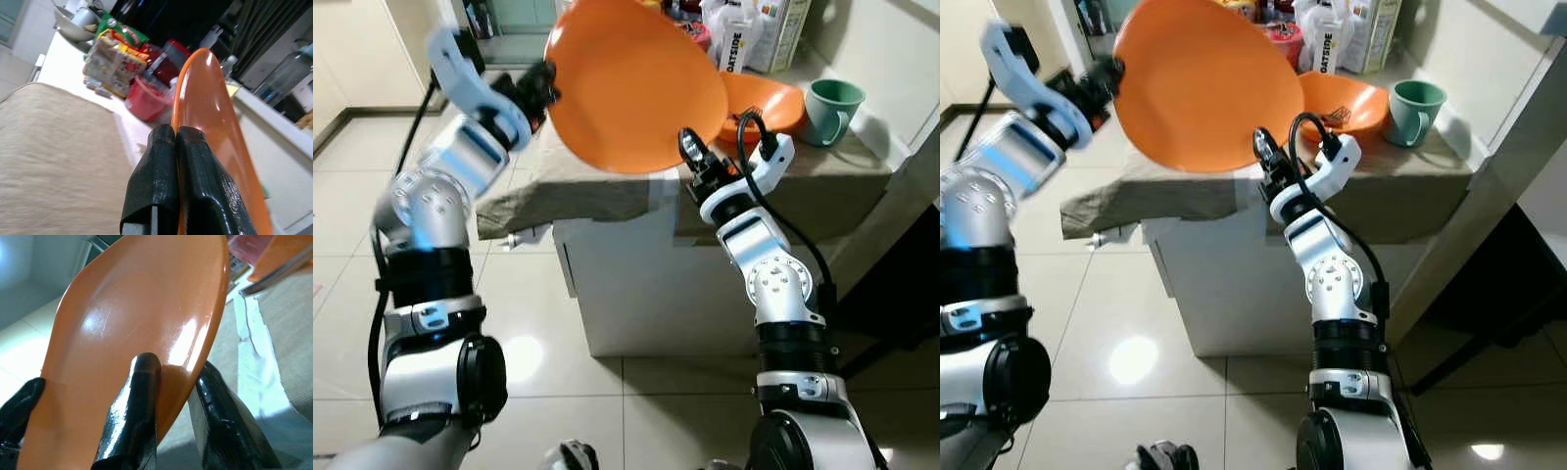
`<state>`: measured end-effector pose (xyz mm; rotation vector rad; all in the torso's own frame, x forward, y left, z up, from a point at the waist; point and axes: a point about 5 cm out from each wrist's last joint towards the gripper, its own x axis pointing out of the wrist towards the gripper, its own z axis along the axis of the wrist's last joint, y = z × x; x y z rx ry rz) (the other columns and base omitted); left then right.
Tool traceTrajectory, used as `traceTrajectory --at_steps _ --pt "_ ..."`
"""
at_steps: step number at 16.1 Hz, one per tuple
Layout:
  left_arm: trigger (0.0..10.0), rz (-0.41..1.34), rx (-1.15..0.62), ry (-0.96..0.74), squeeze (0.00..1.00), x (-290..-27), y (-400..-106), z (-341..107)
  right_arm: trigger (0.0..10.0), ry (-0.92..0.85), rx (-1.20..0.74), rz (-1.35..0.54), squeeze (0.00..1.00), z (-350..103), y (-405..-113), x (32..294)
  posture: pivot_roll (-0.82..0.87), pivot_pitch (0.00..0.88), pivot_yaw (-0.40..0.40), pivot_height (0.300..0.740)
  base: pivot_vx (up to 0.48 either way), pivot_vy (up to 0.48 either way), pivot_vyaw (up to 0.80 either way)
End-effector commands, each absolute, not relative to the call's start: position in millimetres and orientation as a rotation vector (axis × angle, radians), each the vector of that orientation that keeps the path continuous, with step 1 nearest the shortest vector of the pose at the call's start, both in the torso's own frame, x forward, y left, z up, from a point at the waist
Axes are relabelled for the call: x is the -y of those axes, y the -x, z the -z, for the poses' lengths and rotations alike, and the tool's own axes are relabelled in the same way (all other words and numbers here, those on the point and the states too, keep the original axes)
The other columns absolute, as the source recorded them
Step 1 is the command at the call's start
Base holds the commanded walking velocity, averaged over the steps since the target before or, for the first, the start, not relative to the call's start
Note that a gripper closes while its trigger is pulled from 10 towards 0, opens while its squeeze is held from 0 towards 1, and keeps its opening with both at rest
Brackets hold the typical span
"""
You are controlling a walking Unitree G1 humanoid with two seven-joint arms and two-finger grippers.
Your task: Setting the table
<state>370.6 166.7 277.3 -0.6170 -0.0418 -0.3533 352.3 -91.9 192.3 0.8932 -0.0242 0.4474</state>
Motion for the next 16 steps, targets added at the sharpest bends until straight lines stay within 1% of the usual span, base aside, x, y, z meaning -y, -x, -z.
traceTrajectory --at_steps 1,2,3,5,6,7,10,14,16 --pt "0.0 0.334 0.037 0.528 0.00 -165 -375 -273 0.0 -0.825 -0.027 -0.476 0.00 -186 -349 81 -0.18 0.015 0.043 0.740 0.000 0.000 0.00" --pt "5.9 0.327 0.026 0.505 0.00 -164 -376 -268 0.0 -0.818 -0.029 -0.476 0.00 -186 -349 81 -0.18 0.015 0.043 0.740 0.000 0.000 0.00" --pt "10.0 0.317 0.004 0.478 0.00 -162 -379 -261 0.0 -0.802 -0.036 -0.474 0.00 -186 -349 80 -0.18 0.015 0.043 0.740 0.000 0.000 0.00" --pt "10.0 0.270 -0.018 0.377 0.00 -162 -384 -248 0.0 -0.764 -0.049 -0.471 0.00 -185 -348 80 -0.19 0.016 0.039 0.740 0.000 0.000 0.00" --pt "10.0 0.261 -0.023 0.353 0.00 -162 -386 -243 0.0 -0.743 -0.059 -0.464 0.00 -183 -348 81 -0.20 0.019 0.039 0.740 0.000 0.000 0.00" --pt "10.0 0.241 -0.034 0.273 0.00 -161 -388 -231 0.0 -0.680 -0.077 -0.443 0.00 -179 -348 82 -0.20 0.020 0.036 0.740 0.000 0.000 0.00" --pt "10.0 0.221 -0.064 0.185 0.00 -158 -387 -209 0.0 -0.629 -0.100 -0.433 0.00 -175 -347 83 -0.20 0.026 0.029 0.740 0.000 0.000 0.00" --pt "10.0 0.229 -0.023 0.098 0.00 -150 -385 -207 0.0 -0.645 -0.112 -0.432 0.00 -174 -346 83 -0.20 0.031 0.029 0.740 0.000 0.000 0.00" --pt "10.0 0.221 0.058 0.065 0.00 -146 -382 -211 0.0 -0.653 -0.124 -0.426 0.00 -171 -345 83 -0.20 0.035 0.029 0.740 0.000 0.000 0.00"
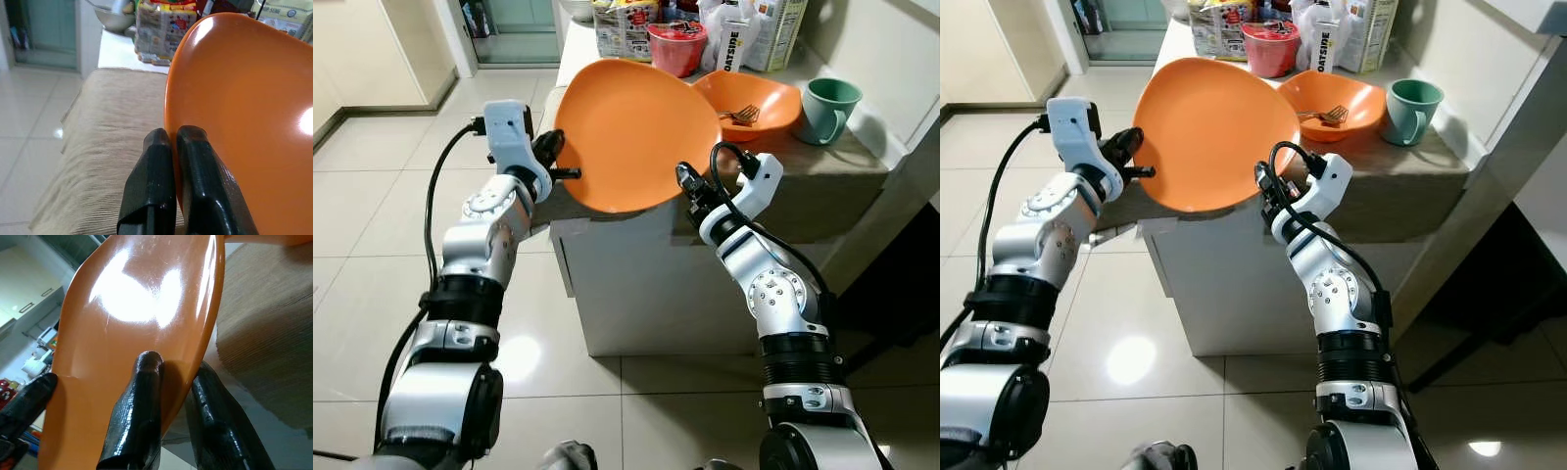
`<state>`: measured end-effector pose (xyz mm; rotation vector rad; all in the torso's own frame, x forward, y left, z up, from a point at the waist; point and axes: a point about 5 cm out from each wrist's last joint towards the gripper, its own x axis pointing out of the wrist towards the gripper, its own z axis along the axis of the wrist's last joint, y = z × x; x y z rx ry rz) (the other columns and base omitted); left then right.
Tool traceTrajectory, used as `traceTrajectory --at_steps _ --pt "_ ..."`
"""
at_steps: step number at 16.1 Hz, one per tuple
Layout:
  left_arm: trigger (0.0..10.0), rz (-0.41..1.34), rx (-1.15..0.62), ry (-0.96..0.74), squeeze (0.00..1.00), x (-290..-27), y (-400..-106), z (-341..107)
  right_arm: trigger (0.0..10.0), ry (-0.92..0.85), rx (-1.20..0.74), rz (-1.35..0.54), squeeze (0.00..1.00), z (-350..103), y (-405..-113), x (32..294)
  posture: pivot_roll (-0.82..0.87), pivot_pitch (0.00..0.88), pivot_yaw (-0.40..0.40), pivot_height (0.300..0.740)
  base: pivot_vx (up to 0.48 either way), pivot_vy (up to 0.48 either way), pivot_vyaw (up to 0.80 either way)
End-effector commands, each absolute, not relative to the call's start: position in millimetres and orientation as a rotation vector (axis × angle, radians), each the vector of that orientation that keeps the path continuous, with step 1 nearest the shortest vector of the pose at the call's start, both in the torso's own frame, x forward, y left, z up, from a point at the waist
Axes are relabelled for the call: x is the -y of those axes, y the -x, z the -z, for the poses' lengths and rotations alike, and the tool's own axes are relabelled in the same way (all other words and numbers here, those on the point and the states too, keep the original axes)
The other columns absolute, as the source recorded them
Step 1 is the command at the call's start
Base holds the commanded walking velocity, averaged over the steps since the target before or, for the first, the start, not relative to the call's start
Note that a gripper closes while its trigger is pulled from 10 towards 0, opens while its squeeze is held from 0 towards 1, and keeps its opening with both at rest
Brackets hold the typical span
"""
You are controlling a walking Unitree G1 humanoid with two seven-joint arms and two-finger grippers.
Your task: Setting the table
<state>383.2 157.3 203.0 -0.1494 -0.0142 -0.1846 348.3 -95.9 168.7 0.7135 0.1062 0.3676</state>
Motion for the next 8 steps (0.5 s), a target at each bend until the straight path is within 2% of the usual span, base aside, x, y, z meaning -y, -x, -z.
traceTrajectory --at_steps 1,8 --pt "10.0 0.221 0.099 0.060 0.00 -144 -380 -214 0.0 -0.636 -0.124 -0.429 0.00 -170 -344 83 -0.20 0.035 0.028 0.740 0.000 0.000 0.00" --pt "10.0 0.198 0.263 -0.023 0.00 -140 -349 -218 0.0 -0.595 -0.142 -0.448 0.00 -162 -332 85 -0.19 0.036 0.038 0.740 0.000 0.000 0.00"
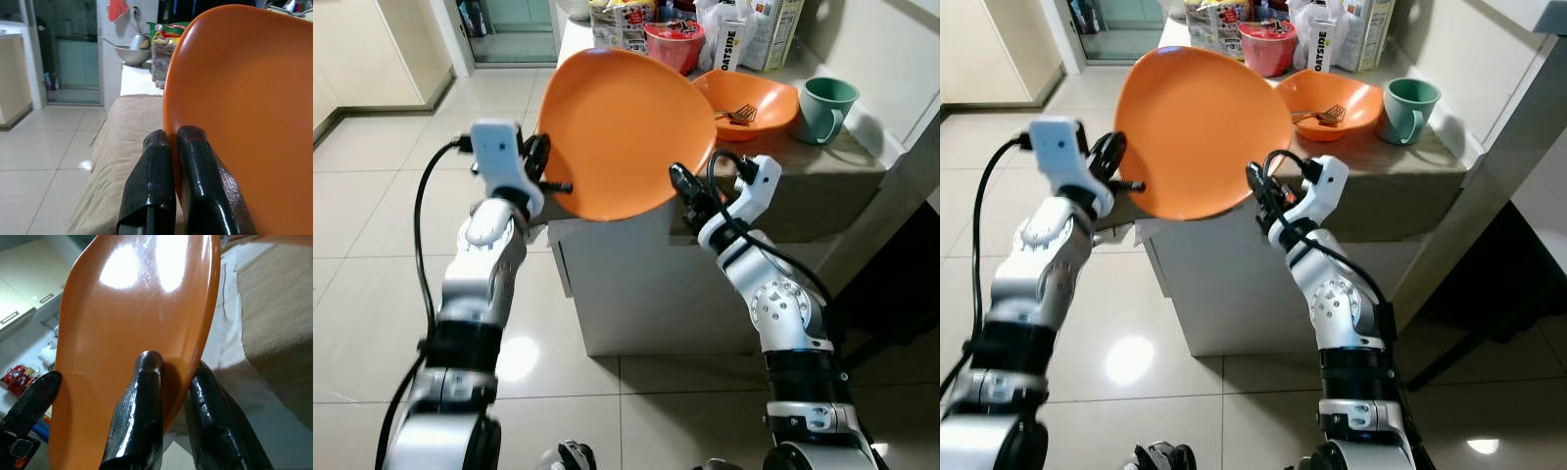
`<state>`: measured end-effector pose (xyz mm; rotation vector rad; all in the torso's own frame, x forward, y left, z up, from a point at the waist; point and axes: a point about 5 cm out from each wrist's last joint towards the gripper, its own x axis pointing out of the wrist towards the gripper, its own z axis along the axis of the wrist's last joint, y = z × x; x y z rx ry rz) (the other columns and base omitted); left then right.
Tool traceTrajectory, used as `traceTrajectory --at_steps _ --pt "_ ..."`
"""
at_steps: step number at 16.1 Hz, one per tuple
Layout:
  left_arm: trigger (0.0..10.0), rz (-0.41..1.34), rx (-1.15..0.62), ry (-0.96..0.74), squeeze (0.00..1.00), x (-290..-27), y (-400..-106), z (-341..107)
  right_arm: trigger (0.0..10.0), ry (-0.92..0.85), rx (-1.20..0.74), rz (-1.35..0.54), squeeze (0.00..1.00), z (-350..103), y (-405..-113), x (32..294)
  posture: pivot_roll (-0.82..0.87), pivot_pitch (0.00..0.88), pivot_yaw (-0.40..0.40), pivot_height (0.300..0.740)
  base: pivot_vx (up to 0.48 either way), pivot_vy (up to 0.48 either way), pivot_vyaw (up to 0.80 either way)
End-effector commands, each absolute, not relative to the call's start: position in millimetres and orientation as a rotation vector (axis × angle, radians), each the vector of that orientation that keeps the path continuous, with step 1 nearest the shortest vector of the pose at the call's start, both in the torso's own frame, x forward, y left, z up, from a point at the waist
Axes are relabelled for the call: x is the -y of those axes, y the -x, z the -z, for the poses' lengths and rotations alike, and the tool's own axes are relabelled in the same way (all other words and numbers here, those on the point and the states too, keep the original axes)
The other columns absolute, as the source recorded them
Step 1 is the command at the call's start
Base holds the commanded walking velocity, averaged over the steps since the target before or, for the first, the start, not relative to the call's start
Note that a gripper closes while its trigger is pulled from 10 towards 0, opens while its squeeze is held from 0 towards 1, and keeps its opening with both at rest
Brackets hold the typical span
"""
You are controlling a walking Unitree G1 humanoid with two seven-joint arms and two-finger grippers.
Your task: Setting the table
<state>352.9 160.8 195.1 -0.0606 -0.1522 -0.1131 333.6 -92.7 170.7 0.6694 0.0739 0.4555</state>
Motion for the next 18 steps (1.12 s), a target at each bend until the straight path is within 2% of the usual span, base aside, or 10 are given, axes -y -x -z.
traceTrajectory --at_steps 1,9,13,14,18 --pt "10.0 0.197 0.261 -0.018 0.00 -139 -347 -216 0.0 -0.595 -0.142 -0.448 0.00 -162 -331 85 -0.19 0.036 0.041 0.740 0.000 0.000 0.00" --pt "10.0 0.139 0.170 0.119 0.00 -144 -308 -201 0.0 -0.508 -0.164 -0.459 0.00 -159 -305 111 -0.18 0.022 0.044 0.740 0.000 0.000 0.00" --pt "10.0 0.104 0.081 0.198 0.00 -149 -286 -175 0.0 -0.430 -0.195 -0.467 0.00 -153 -286 125 -0.18 0.012 0.035 0.740 0.000 0.000 0.00" --pt "10.0 0.089 0.023 0.247 0.00 -151 -276 -163 0.0 -0.283 -0.191 -0.515 0.00 -150 -276 131 -0.18 0.007 0.035 0.740 0.000 0.000 0.00" --pt "10.0 0.080 -0.026 0.241 0.00 -148 -261 -155 0.0 -0.204 -0.206 -0.540 0.00 -144 -265 135 -0.18 0.004 0.030 0.740 0.000 0.000 0.00"
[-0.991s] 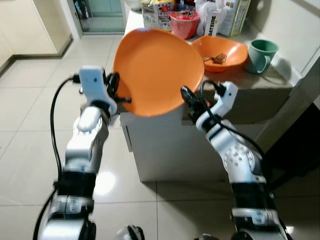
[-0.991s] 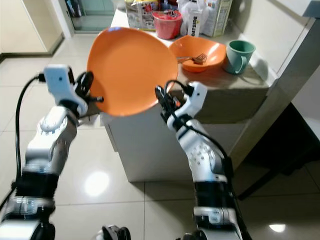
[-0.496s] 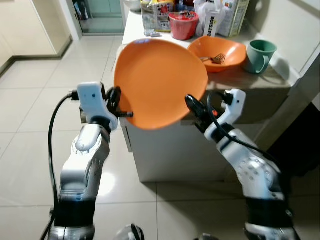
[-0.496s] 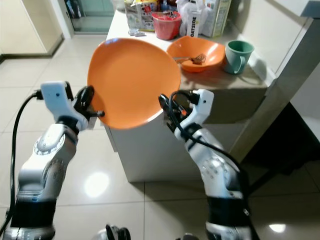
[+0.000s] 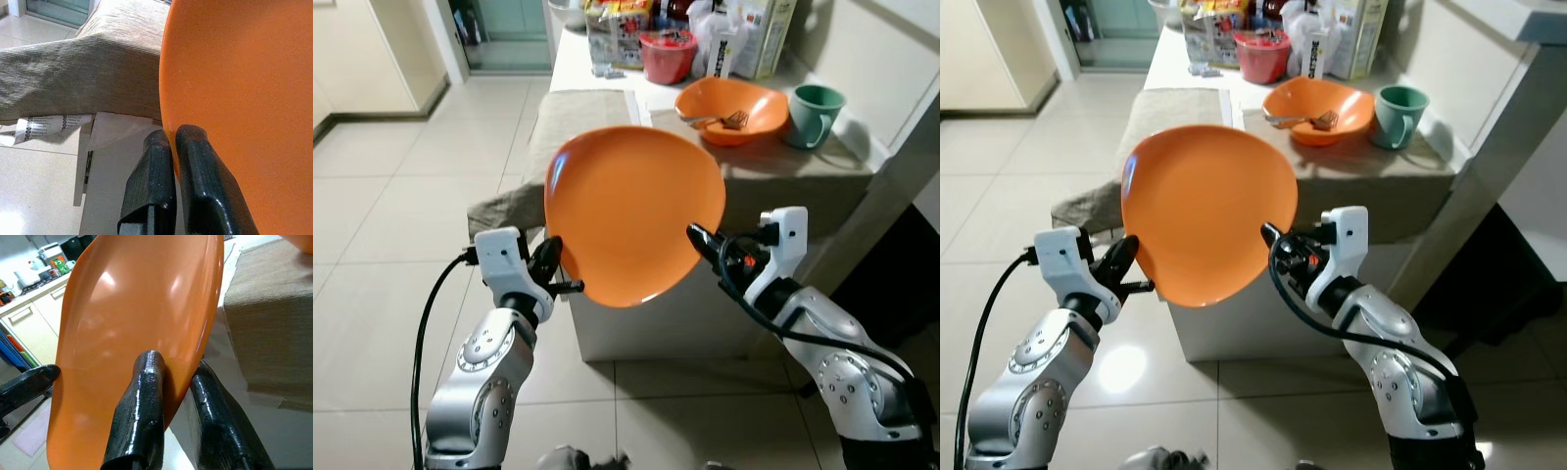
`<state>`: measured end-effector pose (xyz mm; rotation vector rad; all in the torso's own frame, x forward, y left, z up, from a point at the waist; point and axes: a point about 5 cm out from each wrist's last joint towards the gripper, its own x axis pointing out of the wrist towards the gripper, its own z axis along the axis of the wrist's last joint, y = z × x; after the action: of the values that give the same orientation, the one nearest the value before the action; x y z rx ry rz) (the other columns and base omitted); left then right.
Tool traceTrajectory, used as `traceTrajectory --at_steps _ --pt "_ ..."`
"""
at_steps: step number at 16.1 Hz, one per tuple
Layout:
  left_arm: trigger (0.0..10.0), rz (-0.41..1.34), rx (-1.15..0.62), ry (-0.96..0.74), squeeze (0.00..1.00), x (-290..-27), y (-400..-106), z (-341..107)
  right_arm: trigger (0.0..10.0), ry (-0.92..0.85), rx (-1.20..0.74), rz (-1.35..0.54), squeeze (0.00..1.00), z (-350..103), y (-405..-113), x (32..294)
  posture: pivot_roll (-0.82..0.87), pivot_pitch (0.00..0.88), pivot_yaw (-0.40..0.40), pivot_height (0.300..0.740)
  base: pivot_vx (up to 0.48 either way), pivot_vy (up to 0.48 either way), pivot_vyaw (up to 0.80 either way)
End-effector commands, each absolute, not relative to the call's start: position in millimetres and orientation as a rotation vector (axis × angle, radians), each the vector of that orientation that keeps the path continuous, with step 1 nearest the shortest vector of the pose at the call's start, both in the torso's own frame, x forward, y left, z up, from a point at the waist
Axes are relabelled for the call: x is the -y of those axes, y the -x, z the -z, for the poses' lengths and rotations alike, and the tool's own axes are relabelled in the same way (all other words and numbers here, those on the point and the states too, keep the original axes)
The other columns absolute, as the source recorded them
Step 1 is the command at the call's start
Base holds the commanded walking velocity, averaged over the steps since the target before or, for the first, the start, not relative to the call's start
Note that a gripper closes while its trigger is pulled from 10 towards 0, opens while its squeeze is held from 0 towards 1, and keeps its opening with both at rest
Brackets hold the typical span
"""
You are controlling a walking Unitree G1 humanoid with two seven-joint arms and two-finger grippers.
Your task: Setting the table
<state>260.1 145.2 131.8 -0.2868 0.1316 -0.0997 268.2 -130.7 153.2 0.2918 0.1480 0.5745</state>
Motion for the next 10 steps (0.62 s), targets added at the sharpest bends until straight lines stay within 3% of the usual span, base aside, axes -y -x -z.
traceTrajectory --at_steps 1,6,7,10 --pt "10.0 0.073 -0.021 0.241 0.00 -149 -264 -156 0.0 -0.212 -0.210 -0.538 0.00 -143 -266 135 -0.17 0.002 0.030 0.740 0.000 0.000 0.00" --pt "10.0 0.071 -0.005 0.227 0.00 -148 -273 -165 0.0 -0.225 -0.198 -0.543 0.00 -143 -269 132 -0.18 0.002 0.035 0.740 0.000 0.000 0.00" --pt "10.0 0.076 -0.005 0.205 1.00 -147 -274 -166 0.0 -0.224 -0.198 -0.542 0.00 -142 -269 131 -0.18 0.003 0.036 0.740 0.000 0.000 0.00" --pt "10.0 0.107 -0.038 0.196 1.00 -141 -278 -162 0.0 -0.226 -0.195 -0.538 0.00 -141 -269 131 -0.19 0.006 0.042 0.740 0.000 0.000 0.00"
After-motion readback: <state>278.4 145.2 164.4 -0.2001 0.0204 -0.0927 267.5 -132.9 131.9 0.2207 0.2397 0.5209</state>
